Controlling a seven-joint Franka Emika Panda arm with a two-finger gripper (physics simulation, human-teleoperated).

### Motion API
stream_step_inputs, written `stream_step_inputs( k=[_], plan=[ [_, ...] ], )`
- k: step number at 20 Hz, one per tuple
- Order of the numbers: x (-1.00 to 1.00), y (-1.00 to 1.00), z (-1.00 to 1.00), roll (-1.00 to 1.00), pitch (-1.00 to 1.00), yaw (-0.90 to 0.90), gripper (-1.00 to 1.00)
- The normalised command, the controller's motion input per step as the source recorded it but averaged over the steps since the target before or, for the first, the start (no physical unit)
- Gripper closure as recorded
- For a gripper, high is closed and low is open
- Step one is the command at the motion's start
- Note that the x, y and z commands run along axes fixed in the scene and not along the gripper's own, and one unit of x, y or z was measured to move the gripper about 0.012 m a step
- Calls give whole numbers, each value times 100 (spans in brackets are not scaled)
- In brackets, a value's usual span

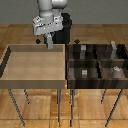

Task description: Place the milk carton into the appropriate compartment.

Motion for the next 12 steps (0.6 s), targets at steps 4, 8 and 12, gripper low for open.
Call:
stream_step_inputs(
  k=[4, 8, 12],
  plan=[
    [0, 100, 0, 0, 0, 0, 100],
    [0, 100, 0, 0, 0, 0, 100],
    [0, 100, 0, 0, 0, 0, 100]
  ],
)
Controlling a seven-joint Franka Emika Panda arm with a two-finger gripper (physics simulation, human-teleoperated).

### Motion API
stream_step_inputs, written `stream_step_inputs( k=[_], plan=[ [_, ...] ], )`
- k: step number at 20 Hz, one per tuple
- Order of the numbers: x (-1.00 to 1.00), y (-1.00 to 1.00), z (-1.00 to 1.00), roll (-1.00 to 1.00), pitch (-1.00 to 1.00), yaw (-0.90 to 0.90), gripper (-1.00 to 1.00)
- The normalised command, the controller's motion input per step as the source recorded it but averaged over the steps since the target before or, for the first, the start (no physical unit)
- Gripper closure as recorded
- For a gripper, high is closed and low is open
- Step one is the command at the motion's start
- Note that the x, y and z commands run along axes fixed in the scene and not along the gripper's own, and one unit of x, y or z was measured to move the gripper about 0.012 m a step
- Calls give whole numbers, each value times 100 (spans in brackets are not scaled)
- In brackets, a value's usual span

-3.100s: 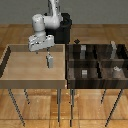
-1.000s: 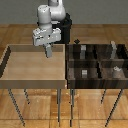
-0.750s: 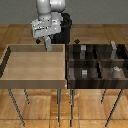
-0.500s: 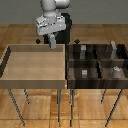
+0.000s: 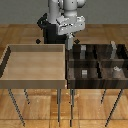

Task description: Place the milk carton into the appropriate compartment.

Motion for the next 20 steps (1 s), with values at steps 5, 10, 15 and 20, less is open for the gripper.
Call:
stream_step_inputs(
  k=[5, 10, 15, 20],
  plan=[
    [-20, 80, 0, 0, 0, 0, 100],
    [-80, 0, 0, 0, 0, 0, 100],
    [-80, 0, -5, 0, 0, 0, 100],
    [0, 0, -80, 0, 0, 0, 100]
  ],
)
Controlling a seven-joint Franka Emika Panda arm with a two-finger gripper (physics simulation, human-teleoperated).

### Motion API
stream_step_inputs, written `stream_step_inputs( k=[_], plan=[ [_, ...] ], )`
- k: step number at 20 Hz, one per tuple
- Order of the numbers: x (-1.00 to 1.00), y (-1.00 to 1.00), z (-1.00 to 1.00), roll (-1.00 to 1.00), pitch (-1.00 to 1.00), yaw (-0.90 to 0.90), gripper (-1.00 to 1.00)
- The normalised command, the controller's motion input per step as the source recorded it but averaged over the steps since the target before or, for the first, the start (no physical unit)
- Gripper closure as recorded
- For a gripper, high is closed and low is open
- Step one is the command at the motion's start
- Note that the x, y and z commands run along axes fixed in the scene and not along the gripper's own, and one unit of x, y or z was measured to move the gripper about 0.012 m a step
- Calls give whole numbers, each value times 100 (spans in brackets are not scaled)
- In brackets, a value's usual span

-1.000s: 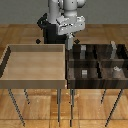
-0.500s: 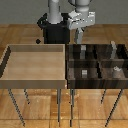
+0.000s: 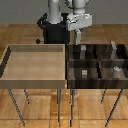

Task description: Place the milk carton into the appropriate compartment.

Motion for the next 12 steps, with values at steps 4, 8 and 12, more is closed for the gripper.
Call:
stream_step_inputs(
  k=[4, 8, 12],
  plan=[
    [0, 0, -100, 0, 0, 0, 100],
    [0, 0, -50, 0, 0, 0, 100],
    [0, 0, 0, 0, 0, 0, -100]
  ],
)
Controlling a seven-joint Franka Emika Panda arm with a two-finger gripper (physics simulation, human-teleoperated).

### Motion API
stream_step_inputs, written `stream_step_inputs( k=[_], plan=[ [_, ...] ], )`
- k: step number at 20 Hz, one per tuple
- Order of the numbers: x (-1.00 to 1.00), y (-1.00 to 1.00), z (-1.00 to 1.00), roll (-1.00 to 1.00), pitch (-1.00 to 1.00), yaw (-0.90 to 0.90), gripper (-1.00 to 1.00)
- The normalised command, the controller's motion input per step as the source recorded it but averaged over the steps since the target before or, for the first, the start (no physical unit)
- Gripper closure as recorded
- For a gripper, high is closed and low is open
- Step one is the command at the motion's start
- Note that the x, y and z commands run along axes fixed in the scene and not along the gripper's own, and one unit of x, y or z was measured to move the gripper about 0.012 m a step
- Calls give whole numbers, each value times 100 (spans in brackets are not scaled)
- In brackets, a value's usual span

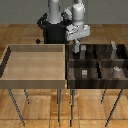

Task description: Place the milk carton into the appropriate compartment.

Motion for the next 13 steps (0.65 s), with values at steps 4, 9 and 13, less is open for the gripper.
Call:
stream_step_inputs(
  k=[4, 9, 13],
  plan=[
    [0, 0, 0, 0, 0, 0, -100],
    [0, 0, 0, 0, 0, 0, -100],
    [0, 0, 0, 0, 0, 0, -100]
  ],
)
